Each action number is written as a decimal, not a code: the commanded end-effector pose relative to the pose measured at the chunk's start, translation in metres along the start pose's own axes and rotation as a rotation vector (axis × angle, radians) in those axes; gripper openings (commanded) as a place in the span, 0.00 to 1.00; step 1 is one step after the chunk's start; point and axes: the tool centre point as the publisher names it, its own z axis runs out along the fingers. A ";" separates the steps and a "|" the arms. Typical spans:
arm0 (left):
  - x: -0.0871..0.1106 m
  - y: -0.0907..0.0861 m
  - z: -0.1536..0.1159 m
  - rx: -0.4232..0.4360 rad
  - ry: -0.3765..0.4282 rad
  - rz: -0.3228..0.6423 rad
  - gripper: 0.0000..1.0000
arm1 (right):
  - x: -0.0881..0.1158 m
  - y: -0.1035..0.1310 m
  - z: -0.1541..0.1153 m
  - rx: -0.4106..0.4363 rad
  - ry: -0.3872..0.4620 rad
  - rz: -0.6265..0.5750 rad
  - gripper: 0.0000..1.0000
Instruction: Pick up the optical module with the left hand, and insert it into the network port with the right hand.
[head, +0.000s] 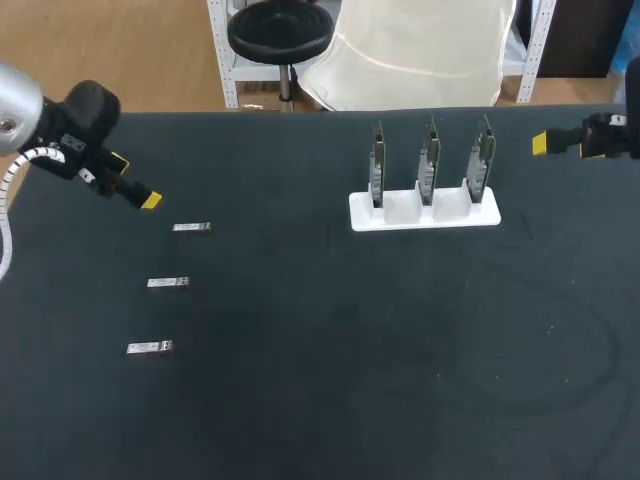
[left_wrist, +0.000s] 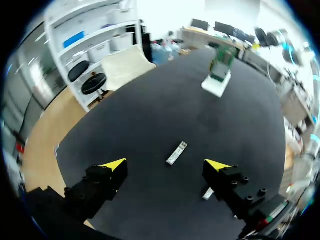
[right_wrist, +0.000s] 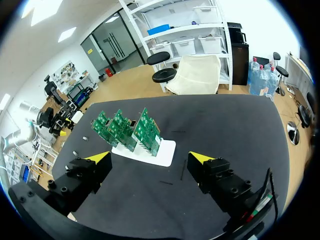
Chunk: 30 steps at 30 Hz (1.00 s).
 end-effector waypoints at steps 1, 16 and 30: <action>-0.001 0.011 0.017 0.096 0.232 0.526 1.00 | 0.000 0.000 0.000 0.000 0.000 0.000 1.00; 0.011 -0.007 0.054 0.059 0.322 0.802 1.00 | 0.000 0.000 0.000 0.000 0.000 0.000 1.00; 0.011 -0.009 0.070 0.015 0.478 0.797 1.00 | 0.000 0.000 0.000 0.000 0.000 0.000 1.00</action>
